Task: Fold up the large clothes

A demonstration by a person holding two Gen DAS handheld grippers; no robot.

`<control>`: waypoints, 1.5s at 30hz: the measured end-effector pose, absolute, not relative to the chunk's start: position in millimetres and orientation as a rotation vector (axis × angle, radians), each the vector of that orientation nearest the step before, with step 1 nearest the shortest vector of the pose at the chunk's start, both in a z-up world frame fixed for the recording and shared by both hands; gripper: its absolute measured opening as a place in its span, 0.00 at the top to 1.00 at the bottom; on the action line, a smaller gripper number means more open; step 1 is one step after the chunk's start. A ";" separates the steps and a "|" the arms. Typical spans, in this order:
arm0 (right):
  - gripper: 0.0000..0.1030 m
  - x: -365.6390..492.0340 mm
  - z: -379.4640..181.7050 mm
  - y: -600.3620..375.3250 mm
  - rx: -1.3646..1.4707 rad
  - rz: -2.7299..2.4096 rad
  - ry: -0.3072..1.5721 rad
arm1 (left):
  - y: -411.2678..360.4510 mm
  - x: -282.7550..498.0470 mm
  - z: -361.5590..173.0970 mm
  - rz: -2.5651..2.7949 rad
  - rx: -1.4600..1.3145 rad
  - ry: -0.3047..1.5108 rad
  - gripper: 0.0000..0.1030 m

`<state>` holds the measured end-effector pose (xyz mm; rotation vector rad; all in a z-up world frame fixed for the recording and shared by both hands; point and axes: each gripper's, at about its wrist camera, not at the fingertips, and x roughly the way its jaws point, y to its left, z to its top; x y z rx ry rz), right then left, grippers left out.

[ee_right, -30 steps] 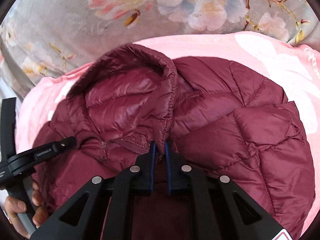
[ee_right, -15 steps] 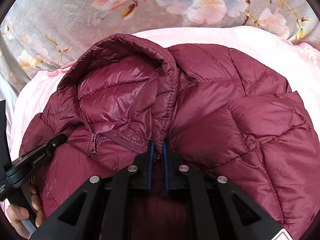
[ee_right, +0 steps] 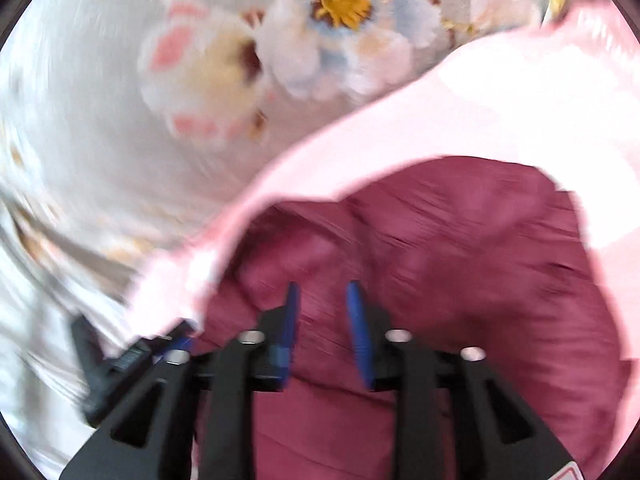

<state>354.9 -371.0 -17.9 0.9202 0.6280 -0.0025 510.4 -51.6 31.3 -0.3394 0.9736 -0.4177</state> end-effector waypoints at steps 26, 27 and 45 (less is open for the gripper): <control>1.00 455.0 -57.3 -319.5 0.228 -0.310 0.866 | -131.1 560.9 -50.5 -0.266 0.034 1.031 0.52; 1.00 454.0 -59.7 -314.9 0.186 -0.317 0.856 | -132.5 557.9 -52.5 -0.265 0.049 1.009 0.52; 1.00 448.2 -68.6 -304.9 0.085 -0.346 0.784 | -147.8 530.2 -64.4 -0.195 0.197 0.830 0.51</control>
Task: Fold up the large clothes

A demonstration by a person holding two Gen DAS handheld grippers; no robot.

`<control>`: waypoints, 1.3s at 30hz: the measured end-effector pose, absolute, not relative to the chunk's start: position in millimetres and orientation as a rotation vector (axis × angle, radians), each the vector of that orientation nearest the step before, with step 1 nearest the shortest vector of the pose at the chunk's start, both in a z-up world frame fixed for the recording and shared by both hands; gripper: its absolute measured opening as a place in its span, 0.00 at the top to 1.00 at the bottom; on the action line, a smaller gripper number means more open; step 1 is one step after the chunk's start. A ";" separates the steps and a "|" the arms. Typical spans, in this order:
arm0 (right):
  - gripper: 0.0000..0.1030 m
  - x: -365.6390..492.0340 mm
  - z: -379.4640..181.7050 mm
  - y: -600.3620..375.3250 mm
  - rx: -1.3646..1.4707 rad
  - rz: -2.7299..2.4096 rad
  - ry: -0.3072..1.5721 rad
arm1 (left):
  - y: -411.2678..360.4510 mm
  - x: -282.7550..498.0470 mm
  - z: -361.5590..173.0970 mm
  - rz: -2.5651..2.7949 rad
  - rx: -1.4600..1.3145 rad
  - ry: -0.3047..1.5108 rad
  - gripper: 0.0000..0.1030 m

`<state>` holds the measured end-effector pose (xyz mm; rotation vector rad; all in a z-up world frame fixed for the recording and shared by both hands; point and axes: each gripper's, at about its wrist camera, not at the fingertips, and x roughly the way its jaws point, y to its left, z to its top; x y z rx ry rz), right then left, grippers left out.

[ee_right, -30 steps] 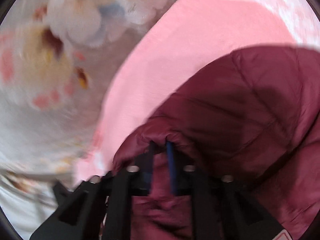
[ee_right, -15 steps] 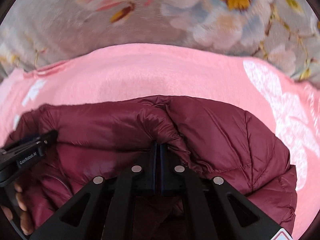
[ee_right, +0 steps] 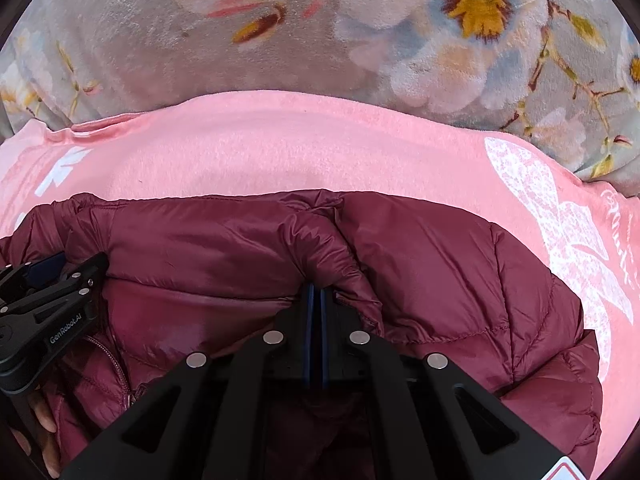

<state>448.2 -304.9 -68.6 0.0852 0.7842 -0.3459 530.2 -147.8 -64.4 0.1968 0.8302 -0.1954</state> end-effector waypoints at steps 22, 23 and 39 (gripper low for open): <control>0.87 381.0 -30.0 -300.7 0.144 -0.271 0.805 | -120.1 492.1 -47.9 -0.124 0.135 0.882 0.22; 0.83 357.3 -19.8 -298.6 0.150 -0.246 0.794 | -105.5 474.5 -40.8 -0.184 0.077 0.890 0.22; 0.47 -61.9 -71.3 -328.0 0.508 -0.261 0.818 | 195.2 191.8 -74.7 -0.210 -0.322 1.023 0.09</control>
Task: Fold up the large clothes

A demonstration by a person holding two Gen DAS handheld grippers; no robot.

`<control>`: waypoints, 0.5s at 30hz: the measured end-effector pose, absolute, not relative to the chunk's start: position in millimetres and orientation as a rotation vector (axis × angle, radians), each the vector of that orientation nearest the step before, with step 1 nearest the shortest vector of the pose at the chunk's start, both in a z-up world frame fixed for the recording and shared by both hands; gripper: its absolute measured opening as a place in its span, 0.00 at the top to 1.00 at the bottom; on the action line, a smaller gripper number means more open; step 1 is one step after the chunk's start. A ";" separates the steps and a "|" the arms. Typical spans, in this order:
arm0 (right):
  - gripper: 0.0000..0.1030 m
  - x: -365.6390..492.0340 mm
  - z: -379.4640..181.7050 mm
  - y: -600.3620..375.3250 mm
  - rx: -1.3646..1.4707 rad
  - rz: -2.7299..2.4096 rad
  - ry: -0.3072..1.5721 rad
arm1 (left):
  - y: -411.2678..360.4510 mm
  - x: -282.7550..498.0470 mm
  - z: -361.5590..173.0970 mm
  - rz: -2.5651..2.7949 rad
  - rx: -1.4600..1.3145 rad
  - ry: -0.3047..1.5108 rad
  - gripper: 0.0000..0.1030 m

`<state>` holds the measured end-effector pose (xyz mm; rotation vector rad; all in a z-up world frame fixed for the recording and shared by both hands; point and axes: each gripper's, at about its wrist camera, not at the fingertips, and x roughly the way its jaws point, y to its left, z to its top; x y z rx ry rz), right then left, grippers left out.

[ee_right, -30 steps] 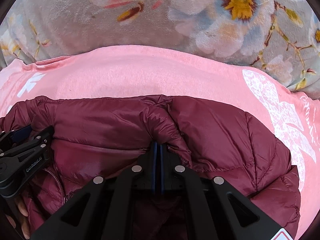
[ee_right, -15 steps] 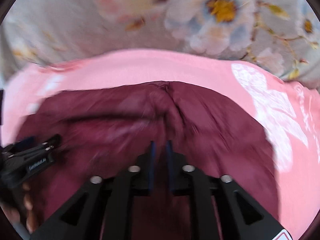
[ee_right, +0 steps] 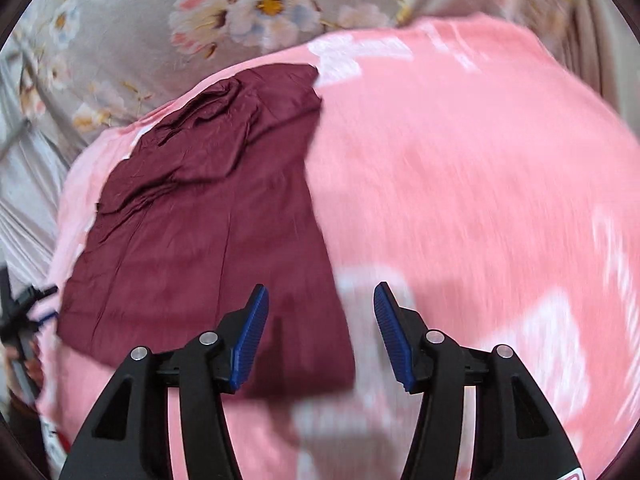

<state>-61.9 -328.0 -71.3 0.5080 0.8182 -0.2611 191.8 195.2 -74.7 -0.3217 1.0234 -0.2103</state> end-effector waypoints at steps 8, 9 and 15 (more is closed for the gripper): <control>0.44 -58.5 -94.1 -297.2 0.560 -0.205 0.824 | 202.1 162.5 -91.8 -0.213 -0.390 0.999 0.10; 0.44 -55.3 -93.4 -294.6 0.547 -0.215 0.825 | 197.4 161.8 -91.1 -0.215 -0.382 0.996 0.16; 0.92 -58.6 -94.8 -297.8 0.652 -0.197 0.768 | 177.0 152.3 -85.7 -0.276 -0.354 1.011 0.70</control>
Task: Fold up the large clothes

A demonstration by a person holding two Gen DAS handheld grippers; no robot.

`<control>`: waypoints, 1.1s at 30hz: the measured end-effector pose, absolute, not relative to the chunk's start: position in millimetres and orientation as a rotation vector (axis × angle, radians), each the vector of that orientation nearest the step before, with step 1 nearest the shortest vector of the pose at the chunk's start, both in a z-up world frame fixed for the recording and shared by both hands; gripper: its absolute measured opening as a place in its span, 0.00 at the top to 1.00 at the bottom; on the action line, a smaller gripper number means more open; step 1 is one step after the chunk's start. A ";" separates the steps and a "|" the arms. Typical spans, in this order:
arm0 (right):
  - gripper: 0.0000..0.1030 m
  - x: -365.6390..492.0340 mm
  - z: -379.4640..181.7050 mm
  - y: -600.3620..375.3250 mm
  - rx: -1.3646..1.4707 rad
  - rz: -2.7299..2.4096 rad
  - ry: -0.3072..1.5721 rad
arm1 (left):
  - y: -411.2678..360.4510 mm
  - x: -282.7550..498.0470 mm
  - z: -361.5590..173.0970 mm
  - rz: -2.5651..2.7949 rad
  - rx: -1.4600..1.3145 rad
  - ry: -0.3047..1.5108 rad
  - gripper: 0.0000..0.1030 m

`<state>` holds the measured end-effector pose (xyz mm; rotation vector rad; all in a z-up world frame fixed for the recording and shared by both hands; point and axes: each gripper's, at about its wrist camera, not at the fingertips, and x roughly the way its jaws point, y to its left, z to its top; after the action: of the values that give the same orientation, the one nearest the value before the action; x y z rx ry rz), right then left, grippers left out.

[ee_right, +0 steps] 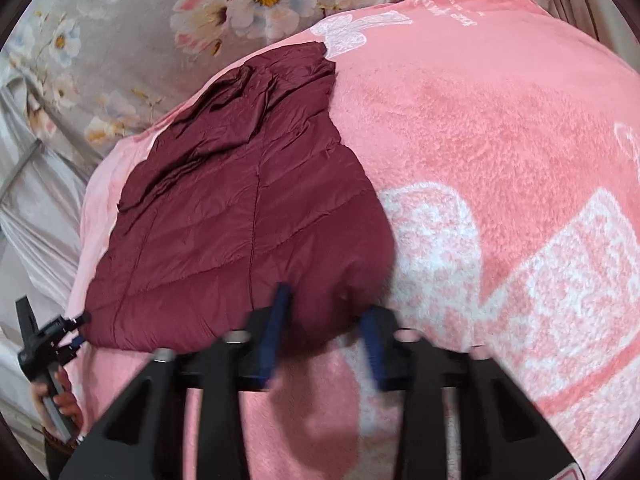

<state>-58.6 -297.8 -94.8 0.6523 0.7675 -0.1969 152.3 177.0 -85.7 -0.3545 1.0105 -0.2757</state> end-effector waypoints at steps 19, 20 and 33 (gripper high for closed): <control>0.98 -260.0 60.0 -237.8 0.413 -0.149 0.290 | 236.2 -44.5 85.5 -0.459 -0.379 0.641 0.97; 0.98 -264.0 69.3 -237.3 0.412 -0.150 0.267 | 238.6 -48.8 93.7 -0.465 -0.384 0.623 0.97; 0.98 -90.7 95.7 -330.1 0.582 -0.178 0.285 | 158.1 98.8 123.2 -0.333 -0.213 0.605 0.94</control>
<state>-90.7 -330.1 95.7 0.5824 0.2853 -0.1784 98.8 158.1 123.2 -0.2130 0.6052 -0.3329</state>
